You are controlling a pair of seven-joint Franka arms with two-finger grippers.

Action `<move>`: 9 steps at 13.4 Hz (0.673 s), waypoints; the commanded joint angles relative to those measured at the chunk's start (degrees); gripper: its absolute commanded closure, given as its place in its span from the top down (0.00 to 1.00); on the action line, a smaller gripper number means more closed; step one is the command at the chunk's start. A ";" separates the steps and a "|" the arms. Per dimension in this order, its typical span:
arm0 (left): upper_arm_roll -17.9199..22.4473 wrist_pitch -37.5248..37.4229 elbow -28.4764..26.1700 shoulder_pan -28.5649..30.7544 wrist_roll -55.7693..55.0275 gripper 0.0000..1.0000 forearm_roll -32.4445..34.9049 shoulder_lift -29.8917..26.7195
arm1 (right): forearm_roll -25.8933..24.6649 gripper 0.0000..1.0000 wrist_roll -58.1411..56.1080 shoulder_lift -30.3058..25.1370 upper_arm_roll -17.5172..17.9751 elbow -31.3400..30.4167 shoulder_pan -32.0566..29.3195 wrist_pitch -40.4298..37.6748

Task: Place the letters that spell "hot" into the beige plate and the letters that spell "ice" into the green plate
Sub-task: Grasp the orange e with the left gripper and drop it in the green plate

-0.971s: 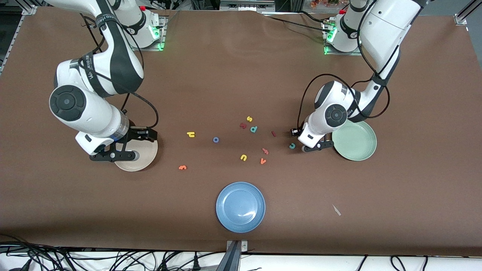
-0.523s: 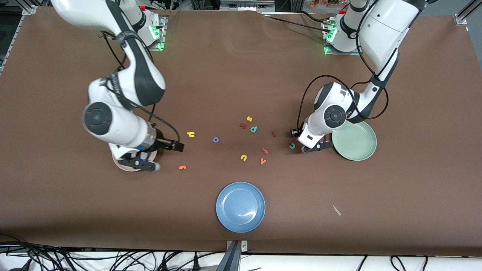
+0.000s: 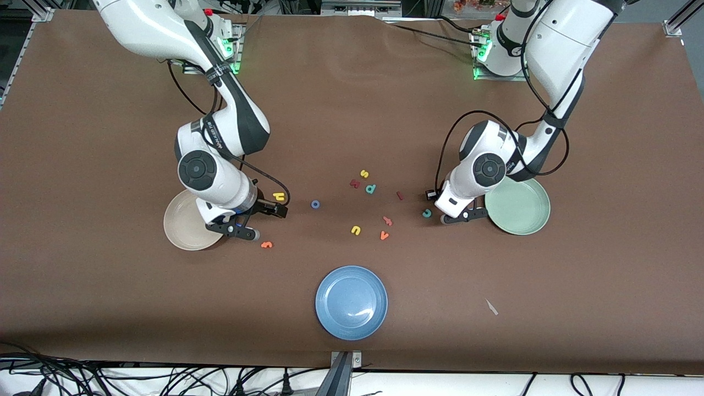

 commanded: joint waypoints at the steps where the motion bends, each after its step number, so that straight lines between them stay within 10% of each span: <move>1: 0.01 -13.33 4.03 2.54 4.70 0.00 1.30 -5.21 | -3.36 1.00 0.98 -4.98 0.96 -13.95 -0.71 11.99; 4: 0.01 -29.96 10.19 6.85 14.80 0.00 1.30 -6.98 | -4.42 1.00 0.99 -4.37 2.27 -15.56 -0.62 13.87; 9: 0.10 -31.15 8.53 13.18 23.80 0.00 9.11 -4.18 | -10.12 1.00 2.12 -2.09 3.77 -15.48 0.00 14.14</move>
